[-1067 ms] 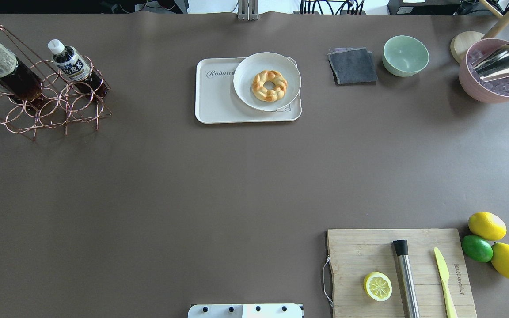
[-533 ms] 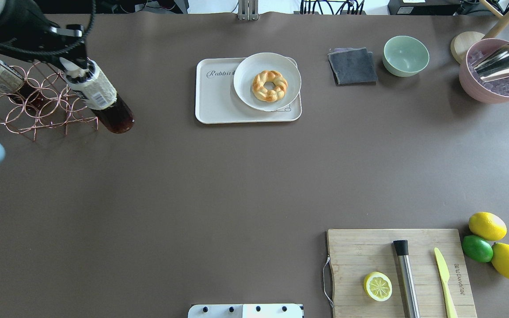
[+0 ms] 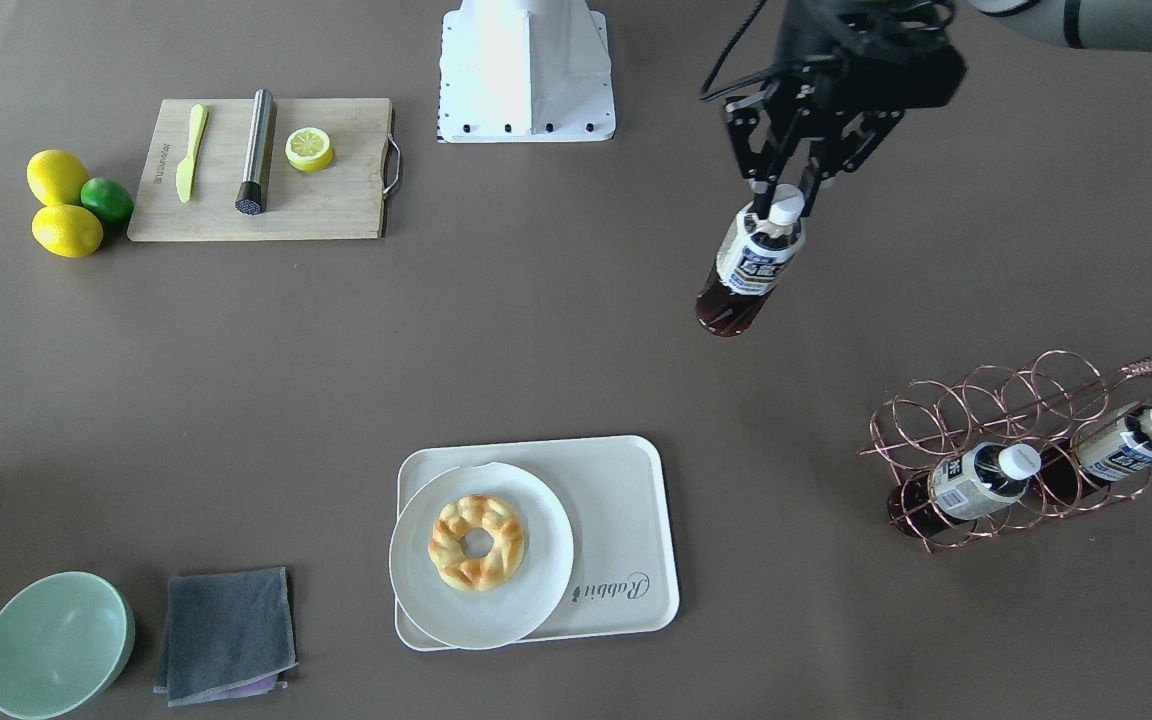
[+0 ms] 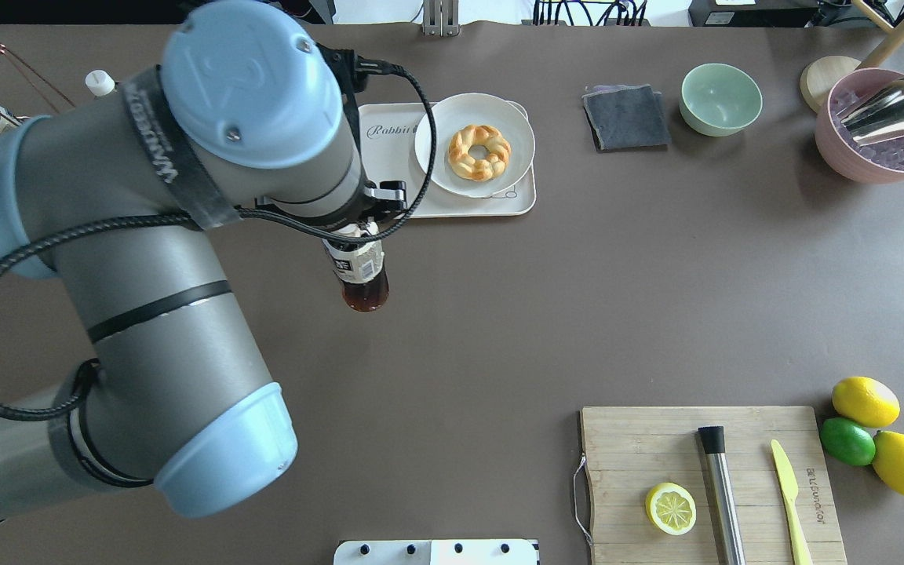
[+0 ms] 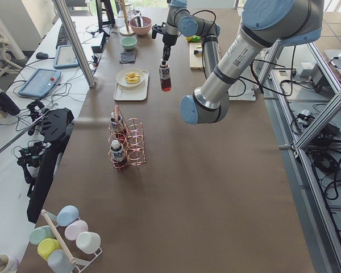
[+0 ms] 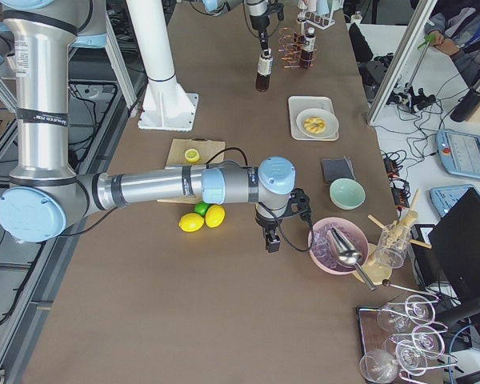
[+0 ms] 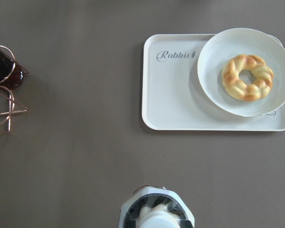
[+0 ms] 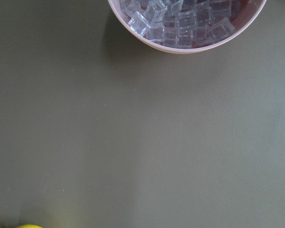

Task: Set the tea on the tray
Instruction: 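Lift the bottle out with the left gripper and set it before the tray, then open the left gripper and withdraw it while the right gripper reaches the bottle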

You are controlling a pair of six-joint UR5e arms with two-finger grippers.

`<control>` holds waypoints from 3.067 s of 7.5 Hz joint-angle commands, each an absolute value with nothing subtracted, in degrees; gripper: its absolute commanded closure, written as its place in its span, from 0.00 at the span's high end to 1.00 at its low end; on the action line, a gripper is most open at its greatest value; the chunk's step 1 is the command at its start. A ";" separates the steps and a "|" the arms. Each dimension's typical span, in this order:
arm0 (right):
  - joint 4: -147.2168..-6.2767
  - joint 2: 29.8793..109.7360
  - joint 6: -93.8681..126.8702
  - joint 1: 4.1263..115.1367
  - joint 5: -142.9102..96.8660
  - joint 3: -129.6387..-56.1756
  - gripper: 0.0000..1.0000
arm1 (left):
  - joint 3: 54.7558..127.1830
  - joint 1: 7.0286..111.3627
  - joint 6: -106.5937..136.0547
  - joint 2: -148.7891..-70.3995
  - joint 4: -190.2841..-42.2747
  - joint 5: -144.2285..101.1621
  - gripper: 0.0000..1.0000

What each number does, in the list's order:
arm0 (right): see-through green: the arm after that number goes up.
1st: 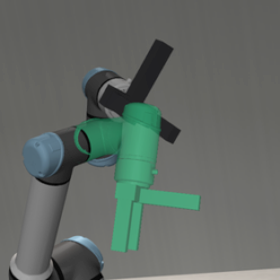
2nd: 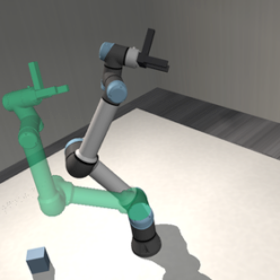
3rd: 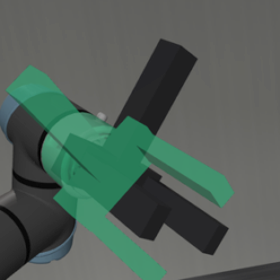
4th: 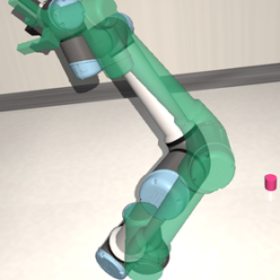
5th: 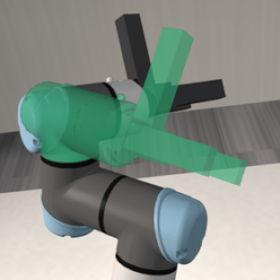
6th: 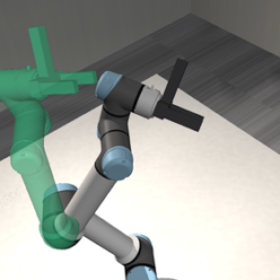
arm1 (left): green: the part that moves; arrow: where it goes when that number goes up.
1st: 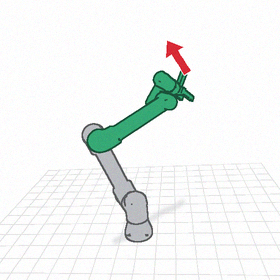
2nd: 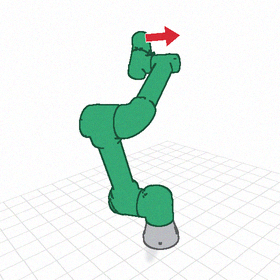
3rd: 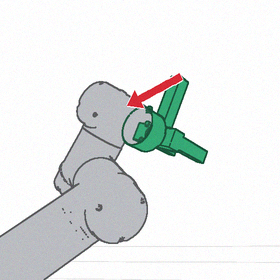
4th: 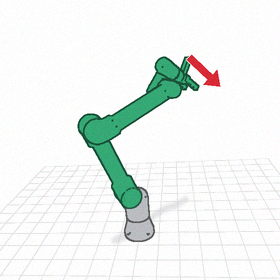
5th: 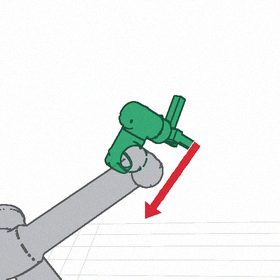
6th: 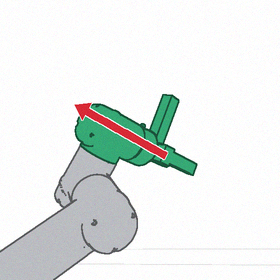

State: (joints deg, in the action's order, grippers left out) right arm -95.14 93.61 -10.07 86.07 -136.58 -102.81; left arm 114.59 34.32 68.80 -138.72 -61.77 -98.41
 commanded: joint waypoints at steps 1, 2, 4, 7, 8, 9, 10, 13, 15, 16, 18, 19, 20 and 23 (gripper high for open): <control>-95.10 93.43 -10.11 86.04 -136.58 -102.57 1.00 | 107.85 27.00 71.98 -144.22 -64.32 -94.92 0.00; -95.18 93.43 -10.11 86.04 -136.58 -102.57 1.00 | 105.41 25.59 73.29 -144.05 -67.82 -94.92 0.00; -95.10 93.78 -10.11 86.13 -136.58 -102.48 1.00 | 102.93 24.61 73.92 -144.31 -70.83 -94.83 0.00; -95.19 93.95 -10.46 86.13 -136.50 -102.39 1.00 | 103.10 24.61 73.57 -144.05 -70.93 -94.83 0.00; -95.19 93.96 -10.46 86.13 -136.49 -102.39 1.00 | 103.01 24.61 73.48 -143.88 -70.93 -94.83 0.21; -95.19 93.78 -10.20 86.13 -136.49 -102.39 1.00 | 103.01 24.61 73.48 -143.88 -70.93 -94.75 0.38; -95.19 93.43 -10.11 86.13 -136.58 -102.48 1.00 | 103.01 24.61 73.48 -143.79 -70.93 -94.66 0.47; -95.10 91.77 -4.88 86.13 -139.39 -106.67 1.00 | 103.27 24.70 73.56 -143.70 -70.75 -94.66 0.68; -95.10 88.17 6.35 81.77 -140.01 -112.12 1.00 | 106.07 26.88 72.08 -143.27 -69.62 -95.27 0.72; -95.10 85.46 17.47 76.95 -139.92 -115.28 1.00 | 110.26 29.94 67.28 -140.56 -68.83 -95.80 0.72; -95.19 77.82 38.75 67.64 -138.61 -120.04 1.00 | 113.98 37.93 56.91 -132.93 -69.43 -104.12 0.74; -95.36 71.78 51.55 60.80 -134.69 -121.28 1.00 | 115.47 40.49 51.73 -129.67 -70.74 -104.41 0.76; -95.54 66.50 64.21 53.16 -129.95 -121.99 1.00 | 115.58 44.17 49.68 -127.72 -70.93 -107.46 0.76; -101.29 54.89 76.19 38.01 -117.73 -121.38 1.00 | 115.58 54.11 37.47 -114.13 -84.33 -116.96 0.79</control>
State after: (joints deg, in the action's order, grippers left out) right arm -96.29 61.73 71.10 46.33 -125.10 -121.92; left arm 115.53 49.00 43.29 -122.32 -76.18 -112.22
